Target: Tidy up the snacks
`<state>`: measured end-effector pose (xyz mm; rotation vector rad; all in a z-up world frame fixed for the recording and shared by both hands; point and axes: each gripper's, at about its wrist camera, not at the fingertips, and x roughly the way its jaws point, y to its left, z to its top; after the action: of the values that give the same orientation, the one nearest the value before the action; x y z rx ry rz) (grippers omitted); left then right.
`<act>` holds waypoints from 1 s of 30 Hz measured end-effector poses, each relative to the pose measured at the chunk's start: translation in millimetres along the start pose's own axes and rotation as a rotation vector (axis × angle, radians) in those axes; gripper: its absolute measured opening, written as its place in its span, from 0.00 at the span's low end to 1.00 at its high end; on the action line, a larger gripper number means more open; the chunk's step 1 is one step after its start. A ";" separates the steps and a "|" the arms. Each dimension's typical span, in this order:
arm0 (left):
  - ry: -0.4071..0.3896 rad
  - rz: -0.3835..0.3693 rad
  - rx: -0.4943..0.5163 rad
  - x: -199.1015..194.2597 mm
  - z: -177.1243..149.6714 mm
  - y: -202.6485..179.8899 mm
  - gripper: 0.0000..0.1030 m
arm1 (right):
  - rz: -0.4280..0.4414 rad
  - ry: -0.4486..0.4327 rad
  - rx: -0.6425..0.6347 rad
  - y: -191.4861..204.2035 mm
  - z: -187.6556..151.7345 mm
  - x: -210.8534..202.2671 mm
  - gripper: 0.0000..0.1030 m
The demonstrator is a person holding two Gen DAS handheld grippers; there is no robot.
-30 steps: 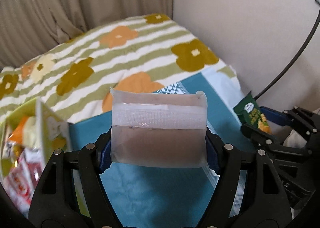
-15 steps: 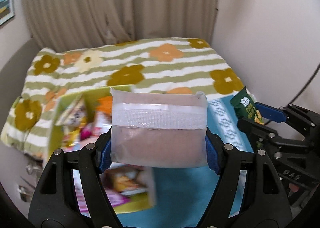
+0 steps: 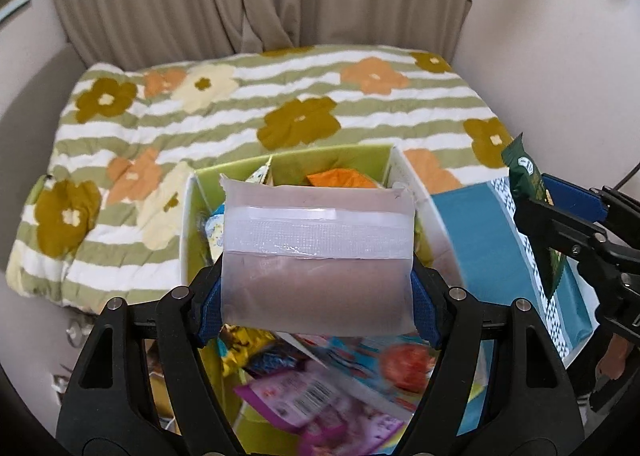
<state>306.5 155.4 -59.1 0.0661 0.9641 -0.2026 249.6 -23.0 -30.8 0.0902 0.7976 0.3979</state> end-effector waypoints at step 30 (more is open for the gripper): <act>0.054 0.030 -0.045 -1.4 -55.3 72.8 0.99 | -0.060 0.114 0.025 58.6 16.0 72.2 0.94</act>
<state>275.6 234.9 -91.9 0.0448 1.0203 -0.1521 288.1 59.6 -55.2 0.0669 0.9156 0.3388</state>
